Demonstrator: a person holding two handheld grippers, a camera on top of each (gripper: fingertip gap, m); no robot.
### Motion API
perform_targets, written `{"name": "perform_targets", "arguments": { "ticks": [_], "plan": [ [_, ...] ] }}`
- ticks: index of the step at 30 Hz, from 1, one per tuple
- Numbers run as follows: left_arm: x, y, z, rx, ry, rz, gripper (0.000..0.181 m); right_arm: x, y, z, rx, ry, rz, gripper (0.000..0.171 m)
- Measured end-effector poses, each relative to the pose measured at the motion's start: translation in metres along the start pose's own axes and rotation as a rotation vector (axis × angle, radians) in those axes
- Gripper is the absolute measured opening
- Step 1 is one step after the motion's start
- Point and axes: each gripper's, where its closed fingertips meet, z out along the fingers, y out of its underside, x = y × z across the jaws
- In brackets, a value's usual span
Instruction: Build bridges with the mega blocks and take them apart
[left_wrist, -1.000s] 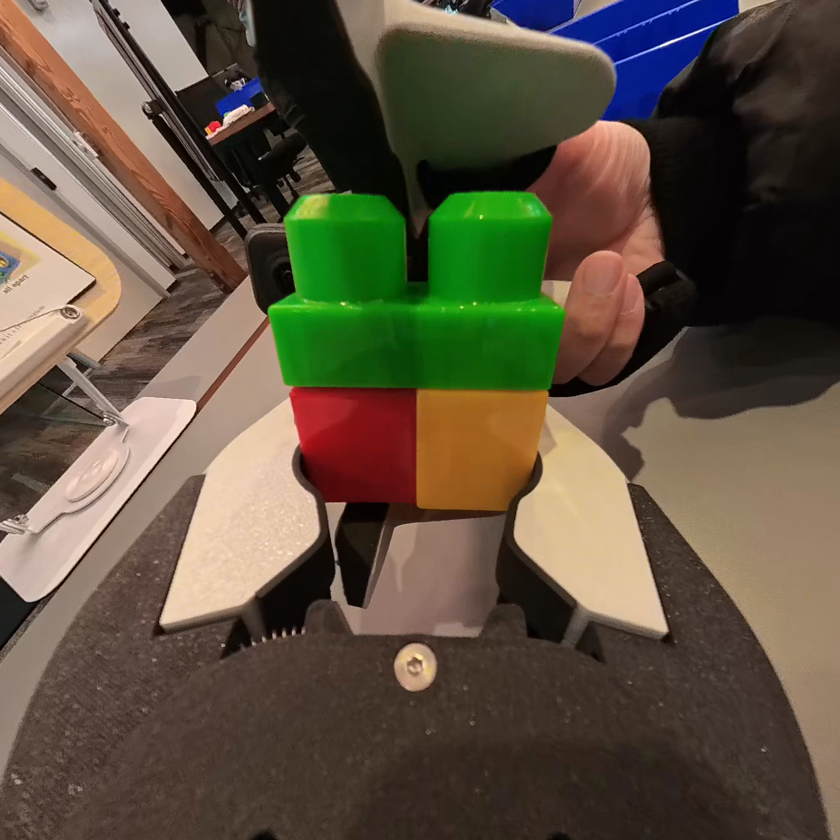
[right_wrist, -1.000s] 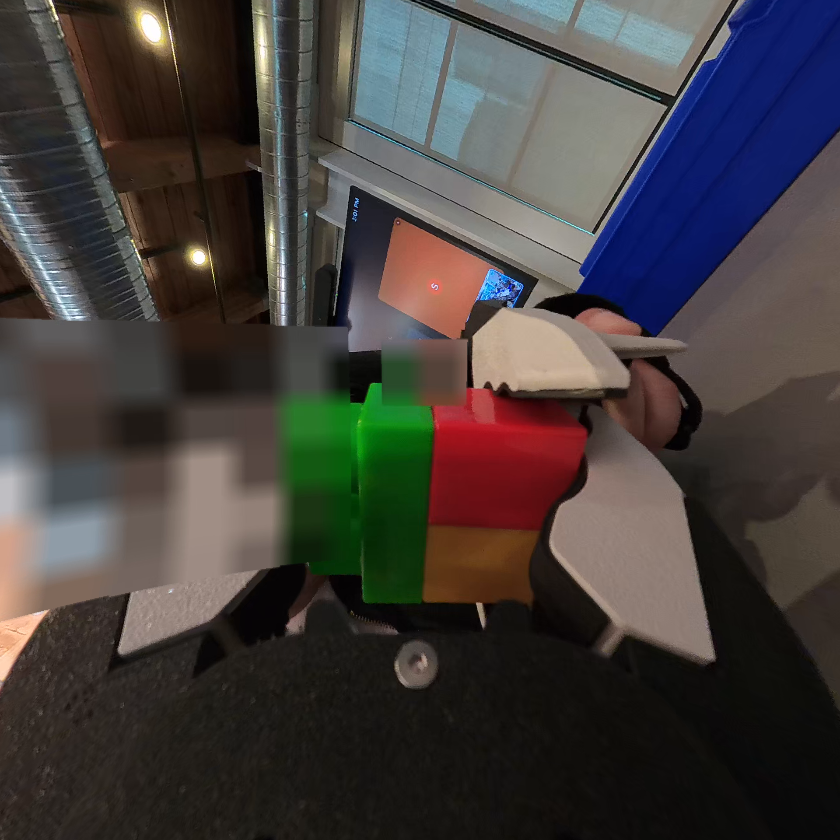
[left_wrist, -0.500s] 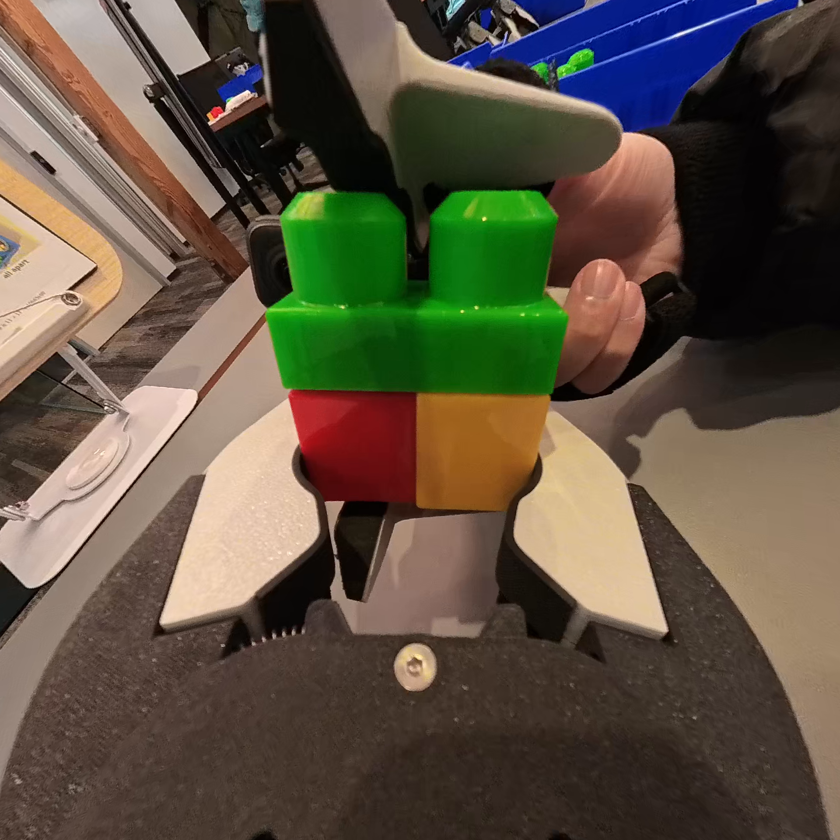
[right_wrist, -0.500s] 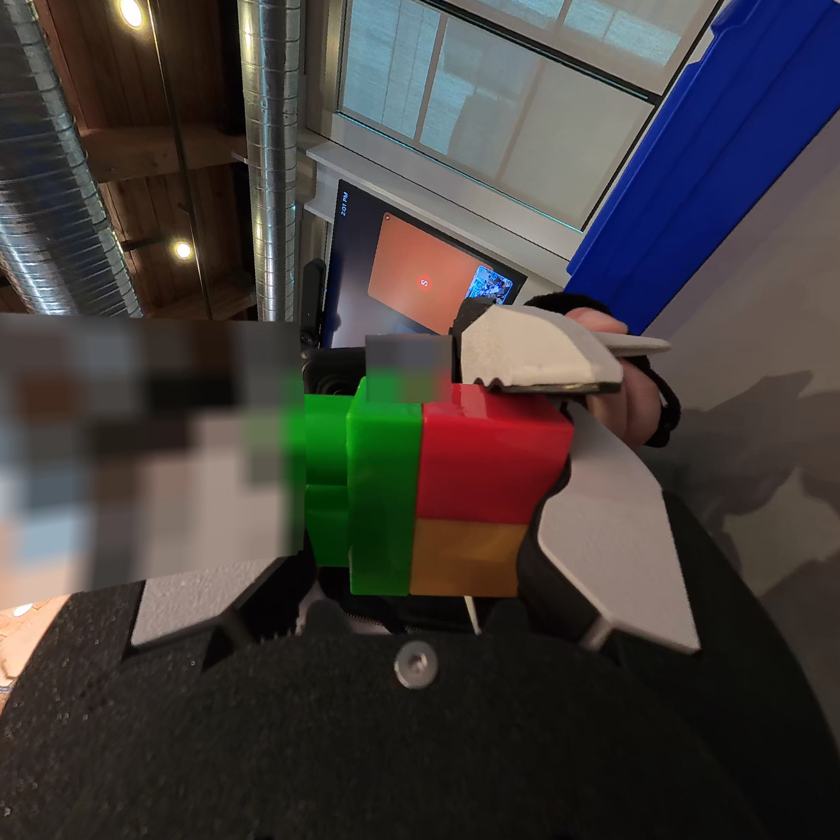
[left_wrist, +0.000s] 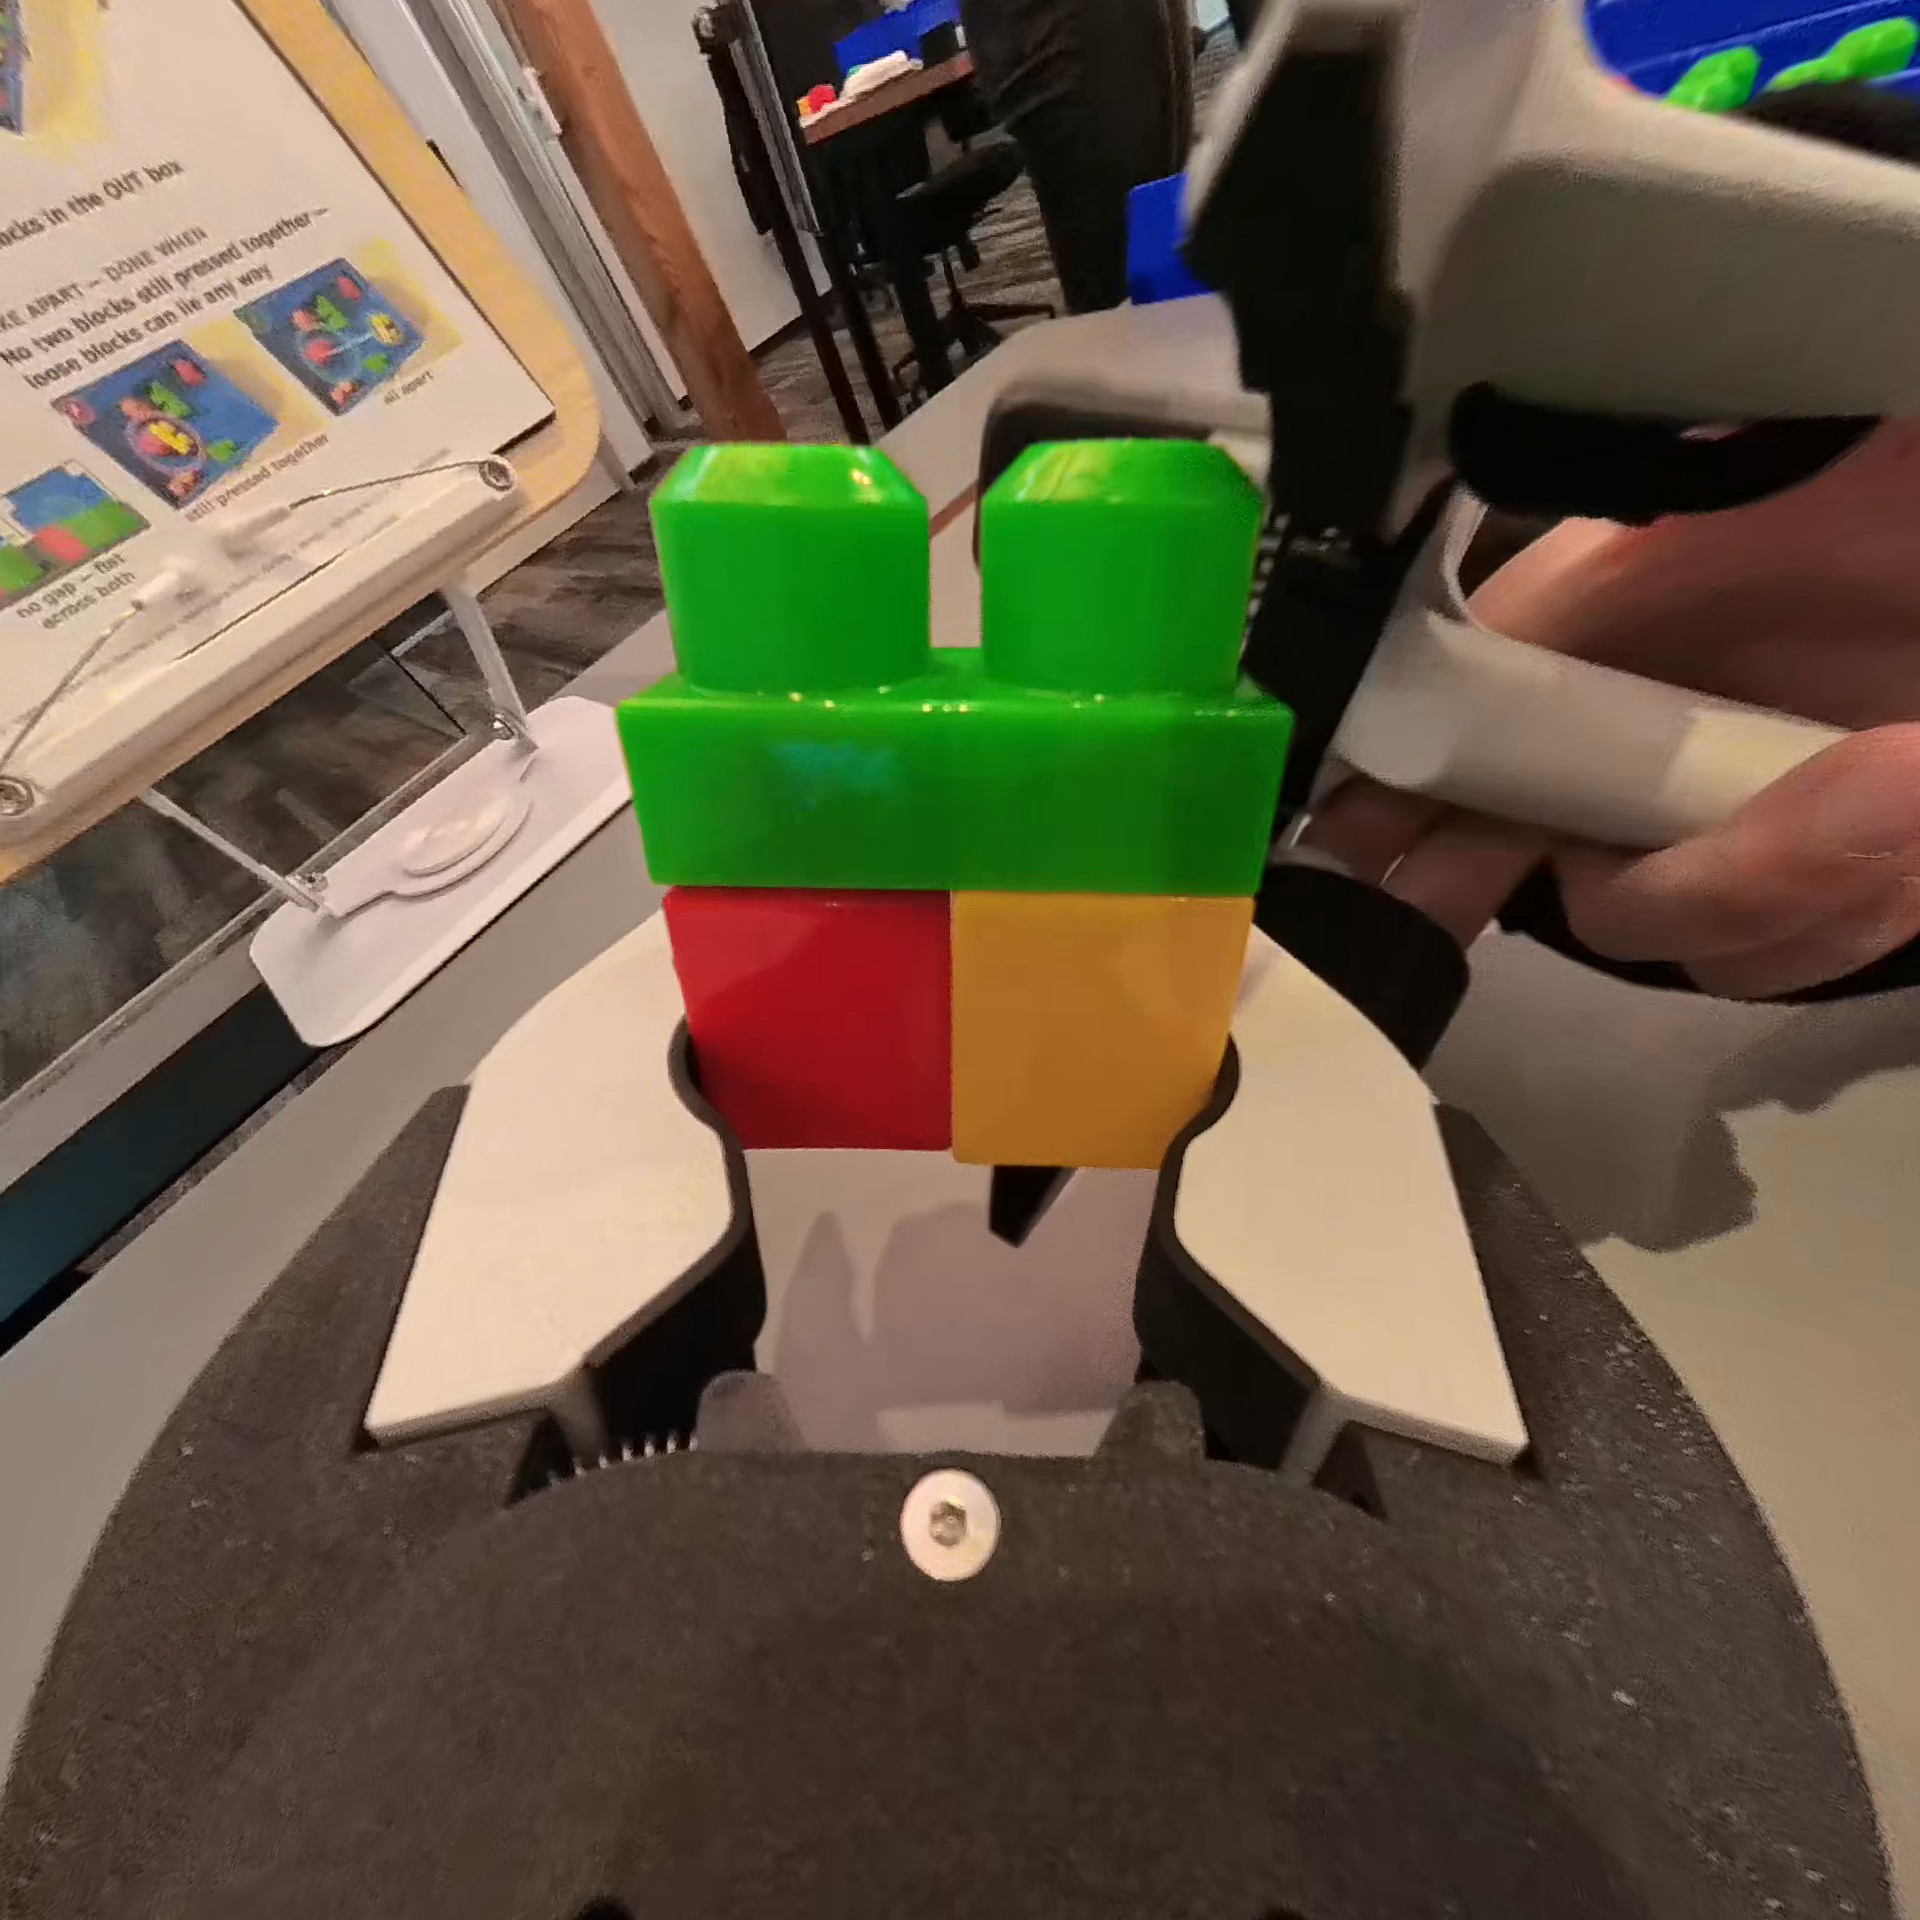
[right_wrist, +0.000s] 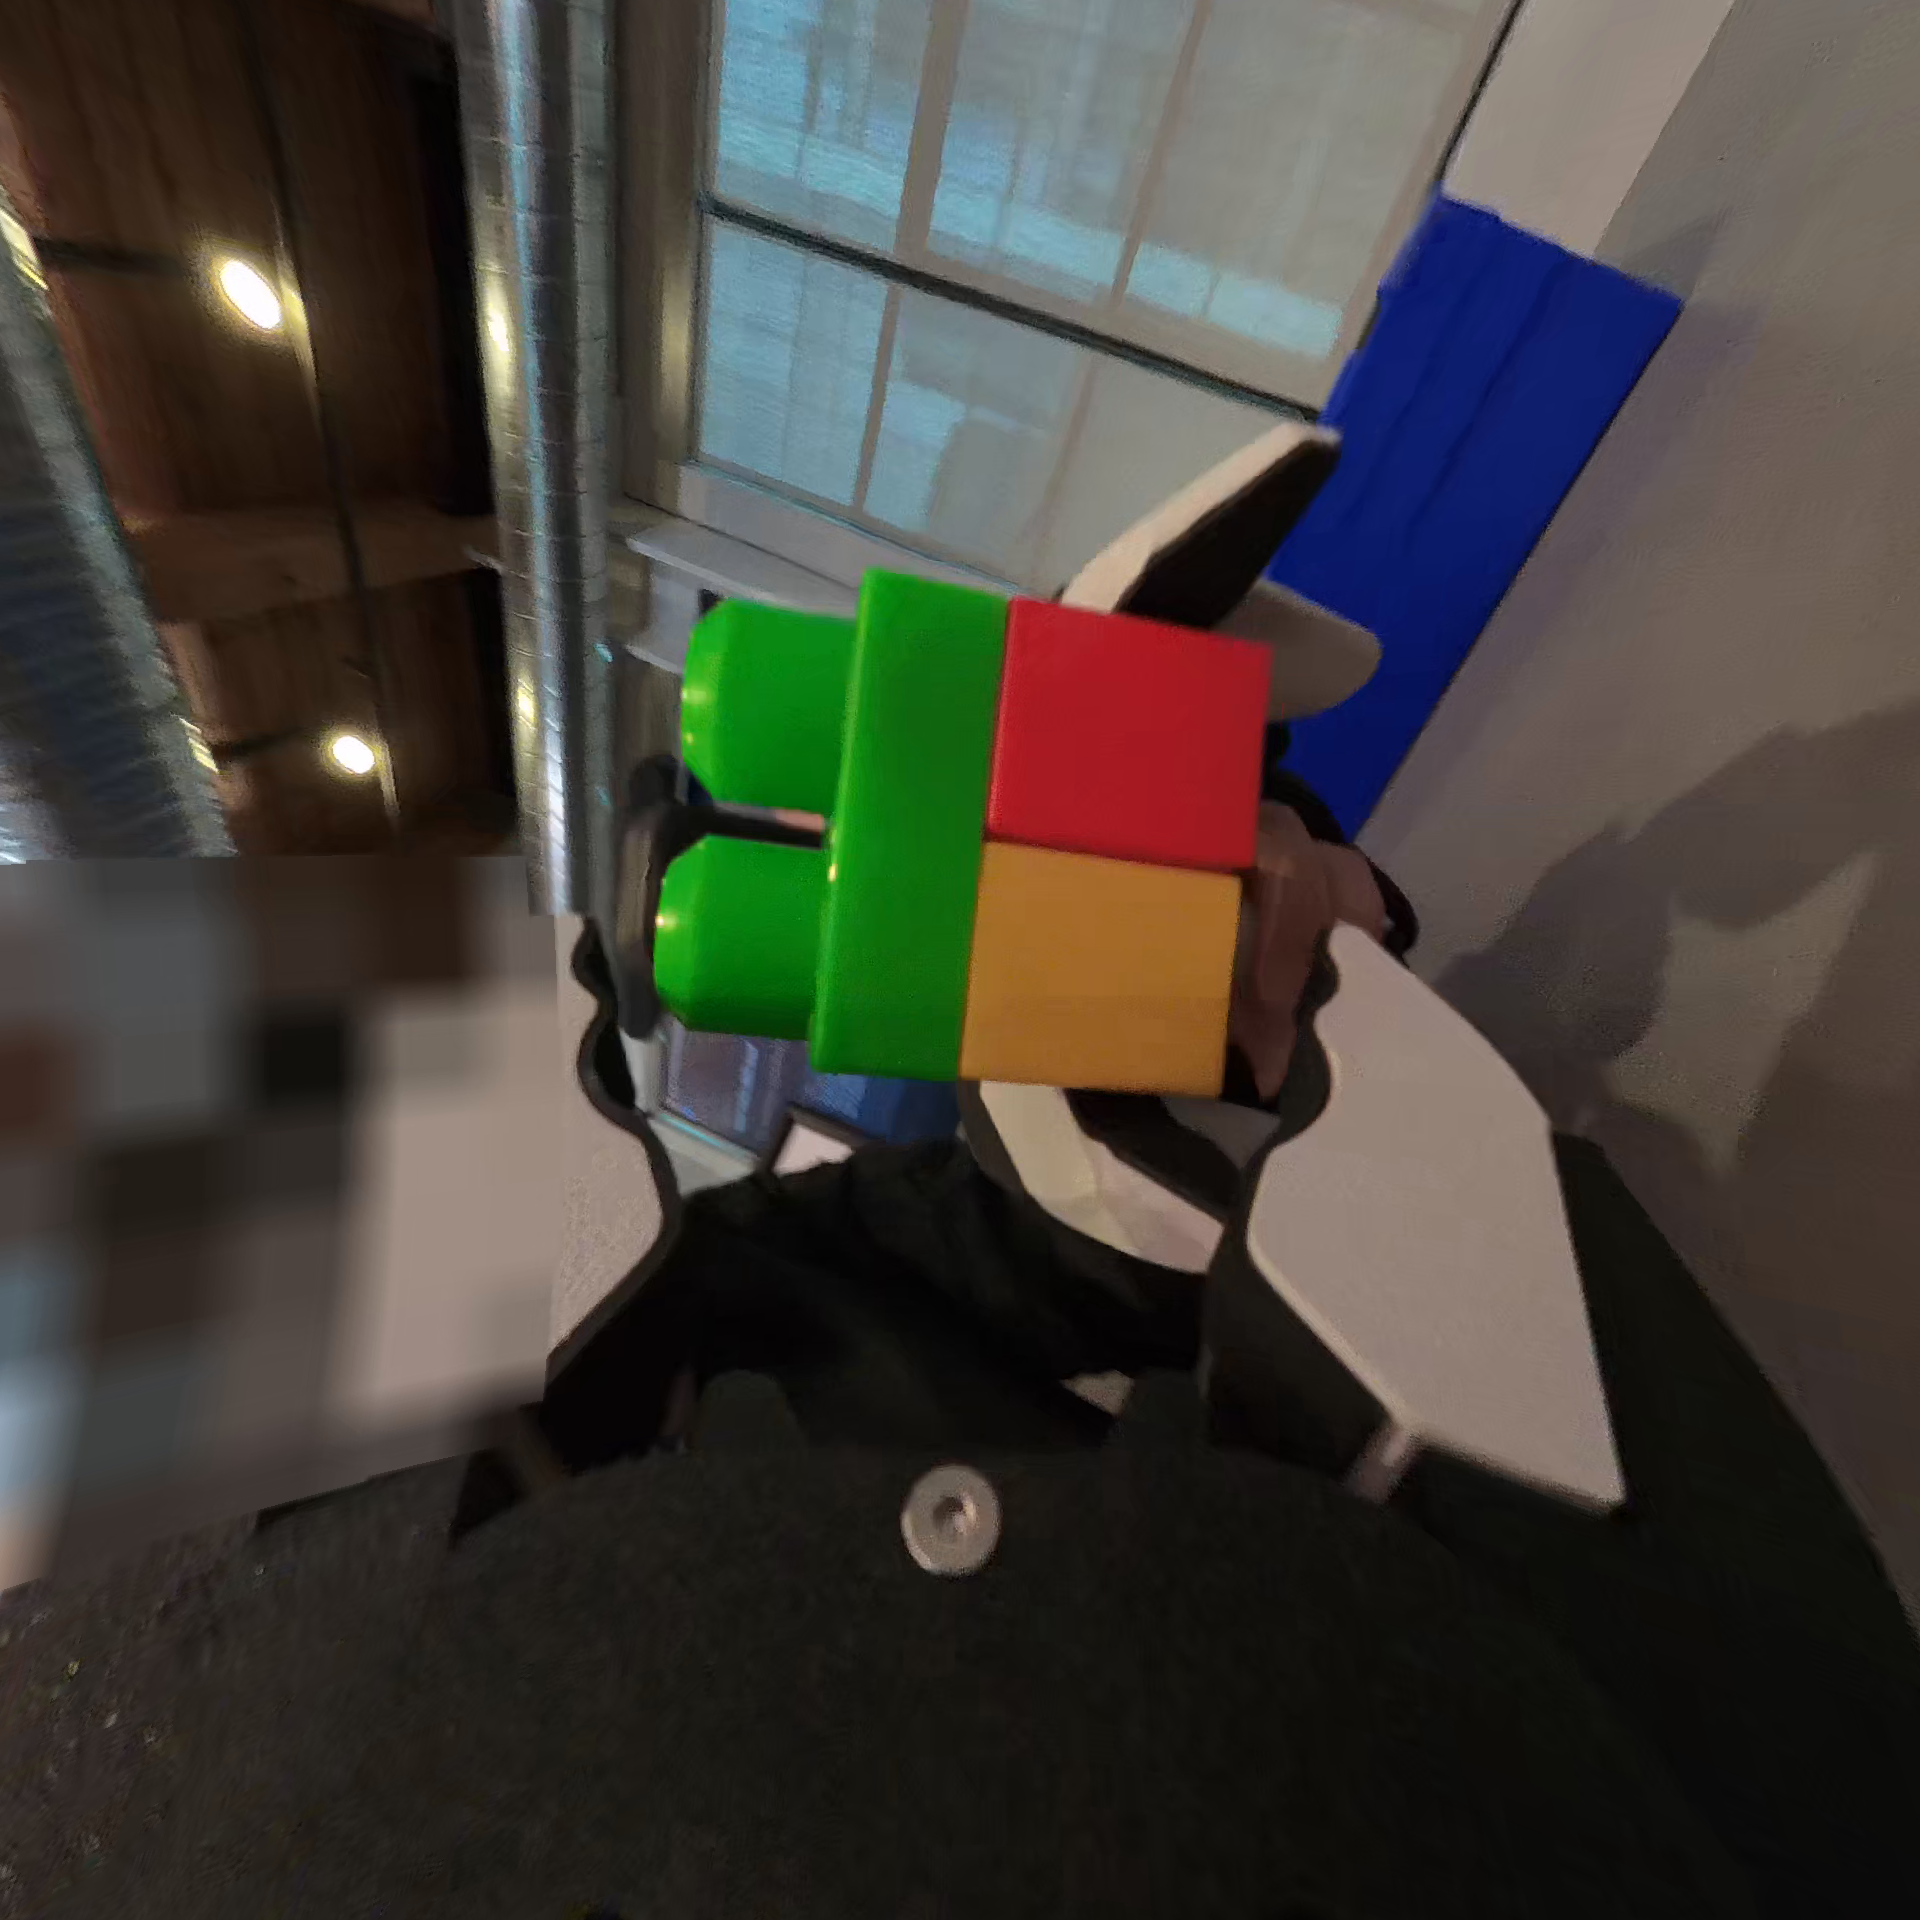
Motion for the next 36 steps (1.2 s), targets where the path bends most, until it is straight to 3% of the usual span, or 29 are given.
{"name": "perform_targets", "arguments": {
  "ticks": [2,17,22,26,30,36],
  "plan": [
    [0.002,-0.003,-0.001,0.011,0.006,0.015,0.089,-0.004,-0.004,-0.002,0.039,-0.084,0.058,0.098],
    [0.013,-0.005,-0.002,0.02,0.09,0.025,0.089,-0.007,0.011,0.0,-0.096,-0.06,-0.006,0.098],
    [0.016,-0.011,-0.004,0.042,0.103,0.013,0.09,-0.011,0.014,0.001,-0.135,-0.122,0.037,0.098],
    [0.033,-0.024,-0.012,0.102,0.219,-0.019,0.09,-0.019,0.019,-0.009,-0.21,-0.191,0.07,0.097],
    [0.052,-0.021,-0.019,0.062,0.403,-0.072,0.093,-0.024,0.028,-0.026,-0.303,-0.229,0.054,0.097],
    [0.061,-0.032,-0.041,0.151,0.652,-0.212,0.073,-0.02,0.052,-0.036,-0.434,-0.239,0.062,0.097]
  ]
}}
